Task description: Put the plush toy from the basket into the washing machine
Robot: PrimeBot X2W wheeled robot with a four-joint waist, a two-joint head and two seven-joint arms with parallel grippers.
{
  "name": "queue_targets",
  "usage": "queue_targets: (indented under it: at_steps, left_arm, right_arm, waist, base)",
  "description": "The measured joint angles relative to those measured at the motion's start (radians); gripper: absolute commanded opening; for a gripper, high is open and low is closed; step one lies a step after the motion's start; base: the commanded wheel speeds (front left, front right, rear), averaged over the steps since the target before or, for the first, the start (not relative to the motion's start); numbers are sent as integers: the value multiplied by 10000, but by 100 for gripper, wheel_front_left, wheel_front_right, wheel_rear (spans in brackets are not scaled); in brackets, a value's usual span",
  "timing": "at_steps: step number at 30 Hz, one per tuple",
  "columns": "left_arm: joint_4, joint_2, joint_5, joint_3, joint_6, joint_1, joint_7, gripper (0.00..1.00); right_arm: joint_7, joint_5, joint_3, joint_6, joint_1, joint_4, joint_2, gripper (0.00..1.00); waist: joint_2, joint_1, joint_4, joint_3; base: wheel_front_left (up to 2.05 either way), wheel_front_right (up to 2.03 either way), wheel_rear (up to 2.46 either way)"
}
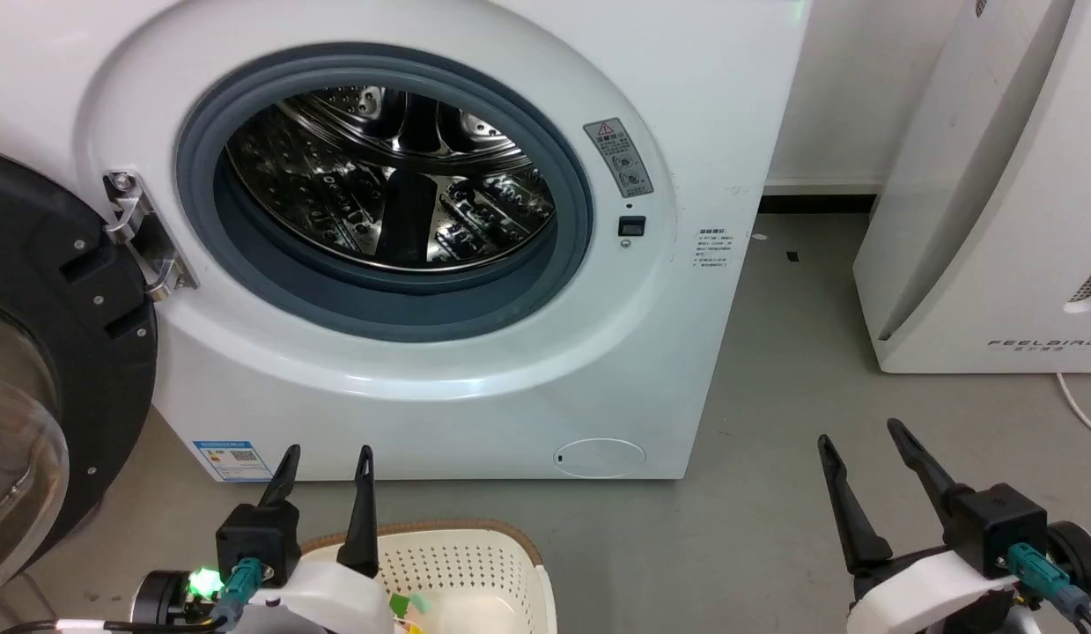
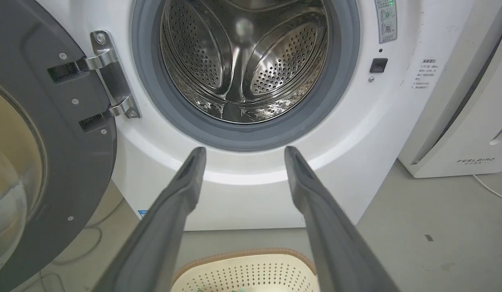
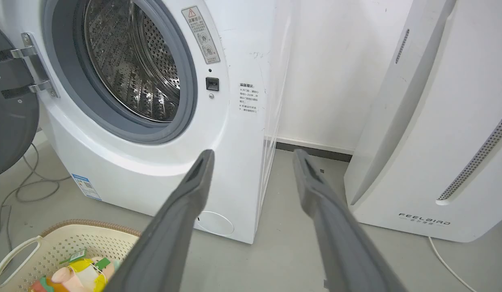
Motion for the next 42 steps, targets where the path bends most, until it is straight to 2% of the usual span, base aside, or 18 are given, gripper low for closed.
queue_targets:
  at_steps: [21, 42]
  left_arm:
    - [1406, -2, -263, -148, -67, -775, -422, 100]
    - [3950, 107, -349, -245, -349, -2143, -844, 100]
  right_arm:
    - [-422, -284, 167, 0, -173, -349, 0, 100]
    - [-859, -445, 280, 0, -462, -729, 0, 100]
  waist:
    - [0, 0, 49, 1244]
    - [0, 1, -128, 2602]
  base:
    - [0, 0, 0]
    - [0, 0, 0]
